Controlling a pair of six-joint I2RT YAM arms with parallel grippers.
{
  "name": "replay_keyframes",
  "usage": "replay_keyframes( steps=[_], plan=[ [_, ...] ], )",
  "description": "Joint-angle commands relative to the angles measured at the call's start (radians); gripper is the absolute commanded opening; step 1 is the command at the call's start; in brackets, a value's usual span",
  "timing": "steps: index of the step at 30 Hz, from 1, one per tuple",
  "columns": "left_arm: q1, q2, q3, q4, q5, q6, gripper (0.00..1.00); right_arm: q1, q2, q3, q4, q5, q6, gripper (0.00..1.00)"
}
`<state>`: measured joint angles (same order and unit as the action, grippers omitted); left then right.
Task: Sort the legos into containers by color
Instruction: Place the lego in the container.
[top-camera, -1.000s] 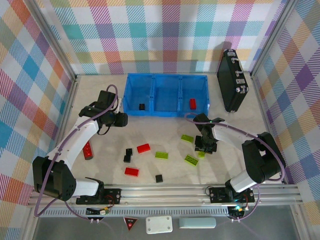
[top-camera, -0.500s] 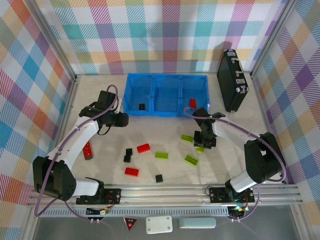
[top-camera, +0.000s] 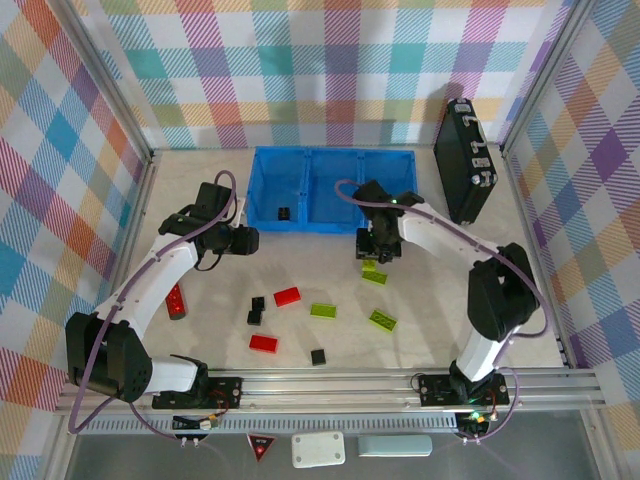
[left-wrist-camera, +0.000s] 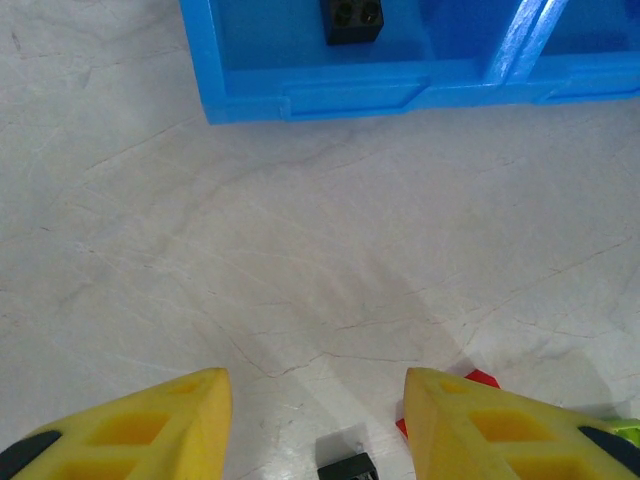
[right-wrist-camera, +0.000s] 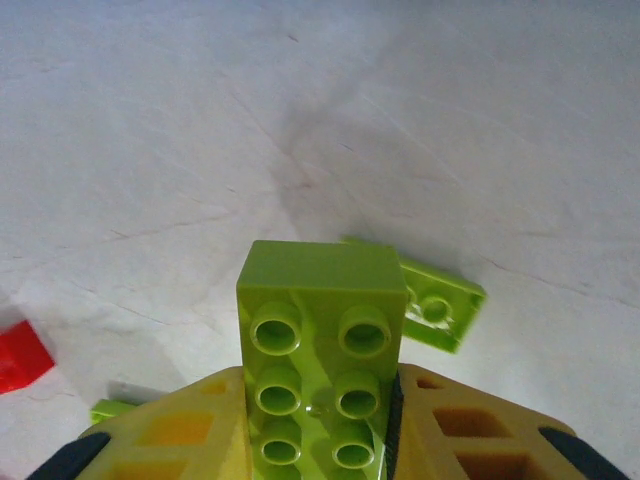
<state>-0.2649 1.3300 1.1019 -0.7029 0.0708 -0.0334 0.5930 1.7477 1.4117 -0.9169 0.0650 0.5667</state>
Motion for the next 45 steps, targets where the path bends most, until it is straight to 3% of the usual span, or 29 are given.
replay_keyframes(
  steps=[1, 23, 33, 45],
  plan=[
    [0.011, -0.017, -0.007, 0.014, 0.035, -0.008, 0.49, 0.008, 0.058, 0.111, -0.032, -0.007, -0.023, 0.34],
    [0.01, -0.014, -0.02, 0.026, 0.053, -0.018, 0.49, -0.009, 0.584, 0.903, -0.165, 0.062, -0.142, 0.34],
    [0.01, -0.007, -0.016, 0.026, 0.067, -0.018, 0.49, -0.04, 0.773, 1.067, -0.114, 0.043, -0.202, 0.35],
    [0.01, -0.019, -0.017, 0.023, 0.061, -0.021, 0.49, -0.044, 0.825, 1.047, -0.104, 0.053, -0.185, 0.37]
  ],
)
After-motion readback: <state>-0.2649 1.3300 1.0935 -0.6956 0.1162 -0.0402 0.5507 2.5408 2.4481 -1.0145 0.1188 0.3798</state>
